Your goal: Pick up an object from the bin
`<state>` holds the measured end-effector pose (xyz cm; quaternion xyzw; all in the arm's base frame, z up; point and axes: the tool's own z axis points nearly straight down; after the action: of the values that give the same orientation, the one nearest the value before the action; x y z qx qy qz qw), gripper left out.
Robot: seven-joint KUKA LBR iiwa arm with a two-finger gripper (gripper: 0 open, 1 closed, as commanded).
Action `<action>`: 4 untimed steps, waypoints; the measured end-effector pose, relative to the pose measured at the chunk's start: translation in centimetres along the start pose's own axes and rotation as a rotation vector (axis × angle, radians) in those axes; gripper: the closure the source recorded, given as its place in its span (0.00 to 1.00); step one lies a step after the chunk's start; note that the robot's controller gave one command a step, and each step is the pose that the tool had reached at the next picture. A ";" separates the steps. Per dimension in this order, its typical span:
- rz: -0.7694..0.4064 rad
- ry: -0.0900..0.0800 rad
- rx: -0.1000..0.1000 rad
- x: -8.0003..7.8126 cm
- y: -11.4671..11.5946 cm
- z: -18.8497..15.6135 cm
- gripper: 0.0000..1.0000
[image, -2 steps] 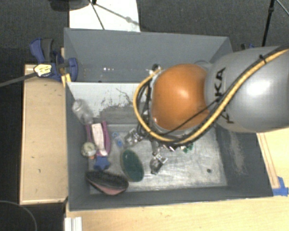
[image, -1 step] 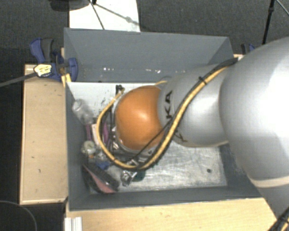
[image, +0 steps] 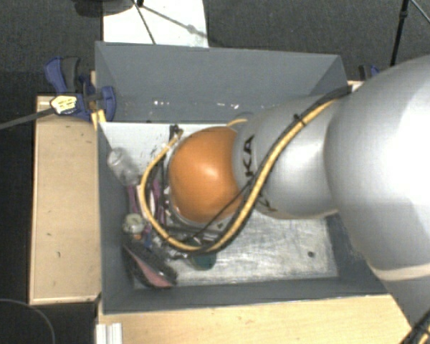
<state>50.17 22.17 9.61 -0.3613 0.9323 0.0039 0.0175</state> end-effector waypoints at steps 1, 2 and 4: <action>0.000 0.035 -0.004 0.9 0.0 0.5 0.00; 0.177 0.029 0.000 2.4 -2.8 -4.6 0.00; -0.246 0.038 -0.015 6.1 -4.9 2.3 0.00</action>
Offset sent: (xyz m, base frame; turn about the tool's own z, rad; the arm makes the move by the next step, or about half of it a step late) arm 0.0000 0.0000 0.0000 0.0000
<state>49.08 14.50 7.09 -0.4729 0.8811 0.0018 -0.0023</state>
